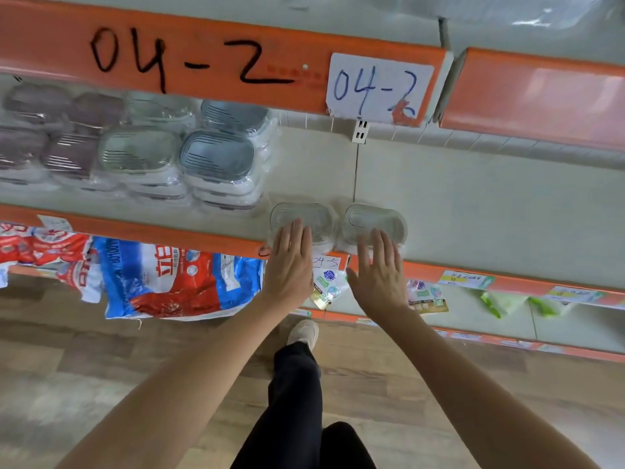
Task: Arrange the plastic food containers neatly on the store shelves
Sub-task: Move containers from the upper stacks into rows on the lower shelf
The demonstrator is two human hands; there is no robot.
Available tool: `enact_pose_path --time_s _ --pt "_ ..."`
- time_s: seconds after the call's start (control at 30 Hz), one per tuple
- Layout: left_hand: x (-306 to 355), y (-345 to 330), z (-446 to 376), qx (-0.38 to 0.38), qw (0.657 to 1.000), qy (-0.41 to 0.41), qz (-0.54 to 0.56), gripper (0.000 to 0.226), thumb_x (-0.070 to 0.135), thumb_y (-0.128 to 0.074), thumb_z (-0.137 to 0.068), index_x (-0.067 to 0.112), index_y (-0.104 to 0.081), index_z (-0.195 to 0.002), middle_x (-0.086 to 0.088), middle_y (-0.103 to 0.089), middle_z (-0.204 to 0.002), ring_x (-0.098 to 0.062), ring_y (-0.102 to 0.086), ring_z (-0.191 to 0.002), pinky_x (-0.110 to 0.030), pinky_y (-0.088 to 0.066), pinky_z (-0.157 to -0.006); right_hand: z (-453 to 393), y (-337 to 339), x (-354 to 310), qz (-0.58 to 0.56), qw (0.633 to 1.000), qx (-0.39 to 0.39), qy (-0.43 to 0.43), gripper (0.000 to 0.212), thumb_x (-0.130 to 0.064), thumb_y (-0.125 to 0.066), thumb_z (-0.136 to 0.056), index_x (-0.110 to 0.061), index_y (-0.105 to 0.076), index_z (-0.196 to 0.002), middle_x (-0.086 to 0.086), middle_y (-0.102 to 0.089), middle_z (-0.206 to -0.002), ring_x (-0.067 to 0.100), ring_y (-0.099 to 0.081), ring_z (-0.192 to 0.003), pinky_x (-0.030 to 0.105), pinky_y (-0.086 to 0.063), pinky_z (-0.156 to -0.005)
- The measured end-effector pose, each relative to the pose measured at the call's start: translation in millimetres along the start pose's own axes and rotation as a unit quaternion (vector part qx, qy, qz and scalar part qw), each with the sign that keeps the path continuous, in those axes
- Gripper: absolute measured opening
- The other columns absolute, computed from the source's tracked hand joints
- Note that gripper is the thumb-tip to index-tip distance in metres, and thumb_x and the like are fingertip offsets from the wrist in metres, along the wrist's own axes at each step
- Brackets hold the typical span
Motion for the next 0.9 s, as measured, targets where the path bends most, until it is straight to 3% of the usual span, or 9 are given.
enact_pose_path --time_s 0.03,0.1,0.43,0.63,0.73,0.8,0.9 --pt "-2.4 -1.8 -6.3 -0.005 1.0 -0.001 0.002 0.068 0.02 -0.047 -0.091 -0.004 -0.018 -0.147 -0.024 -0.015 -0.155 -0.038 -0.014 -0.143 -0.042 -0.004 -0.118 -4.4 -5.2 1.6 0.007 1.0 -0.02 0.007 0.065 -0.038 -0.039 -0.098 -0.005 -0.015 -0.149 0.025 -0.011 -0.154 0.037 -0.008 -0.144 0.042 -0.004 -0.117" --pt "-8.2 -1.5 -24.8 -0.003 1.0 0.001 0.028 0.061 0.023 -0.036 -0.097 -0.001 -0.013 -0.148 -0.019 -0.008 -0.157 -0.033 -0.005 -0.146 -0.039 0.0 -0.119 -20.6 -9.3 5.2 0.006 1.0 -0.028 0.007 0.064 -0.041 -0.025 -0.101 -0.009 0.0 -0.151 0.02 0.006 -0.157 0.032 0.009 -0.145 0.039 0.007 -0.116" --pt "-33.4 -2.3 -116.6 -0.04 0.996 -0.041 0.067 0.064 0.012 -0.036 -0.098 0.002 0.0 -0.15 -0.015 0.007 -0.159 -0.026 0.008 -0.147 -0.035 0.001 -0.12 -108.8 1.1 22.6 -0.017 1.0 -0.001 -0.015 0.06 -0.034 -0.028 -0.101 -0.01 -0.005 -0.151 0.019 0.007 -0.157 0.029 0.008 -0.146 0.037 0.002 -0.118" --pt "-36.1 -5.1 -117.4 -0.073 0.996 -0.049 0.031 0.077 0.025 -0.04 -0.098 0.004 0.015 -0.148 -0.015 0.021 -0.156 -0.025 0.019 -0.144 -0.034 0.008 -0.119 -111.2 2.7 22.9 0.004 0.999 -0.023 -0.021 0.063 -0.039 -0.026 -0.101 -0.011 0.001 -0.151 0.018 0.01 -0.157 0.029 0.012 -0.145 0.041 0.002 -0.117" --pt "-31.7 3.9 -98.2 -0.049 0.997 -0.054 0.028 0.075 0.025 -0.046 -0.094 0.002 -0.001 -0.15 -0.015 0.006 -0.159 -0.025 0.003 -0.147 -0.034 -0.002 -0.12 -101.2 16.9 20.3 -0.019 1.0 -0.01 -0.013 0.06 -0.036 -0.033 -0.1 -0.012 -0.011 -0.15 0.013 -0.006 -0.157 0.025 -0.002 -0.145 0.043 -0.004 -0.116" --pt "-29.9 13.2 -76.3 -0.031 0.996 -0.079 0.019 0.06 0.022 -0.048 -0.092 0.002 -0.027 -0.144 -0.015 -0.019 -0.154 -0.026 -0.019 -0.142 -0.035 -0.017 -0.116 -84.7 26.2 12.2 -0.022 1.0 -0.001 0.014 0.055 -0.032 -0.039 -0.098 -0.012 -0.023 -0.146 0.01 -0.023 -0.151 0.024 -0.018 -0.14 0.041 -0.014 -0.113" --pt "-28.9 32.3 -41.5 -0.052 0.992 -0.116 0.009 0.03 0.019 -0.047 -0.091 0.007 -0.052 -0.118 -0.009 -0.049 -0.123 -0.023 -0.047 -0.113 -0.032 -0.039 -0.089 -50.7 38.2 -4.5 -0.035 0.998 -0.043 0.039 0.046 -0.025 -0.044 -0.094 -0.011 -0.038 -0.137 0.007 -0.037 -0.14 0.024 -0.033 -0.129 0.036 -0.028 -0.102"
Point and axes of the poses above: each hand's wrist, its own z-axis away from the middle knuckle, its own y-axis out of the back of the hand, x = y × z, the point moved 4 cm from there along -z, towards the middle knuckle
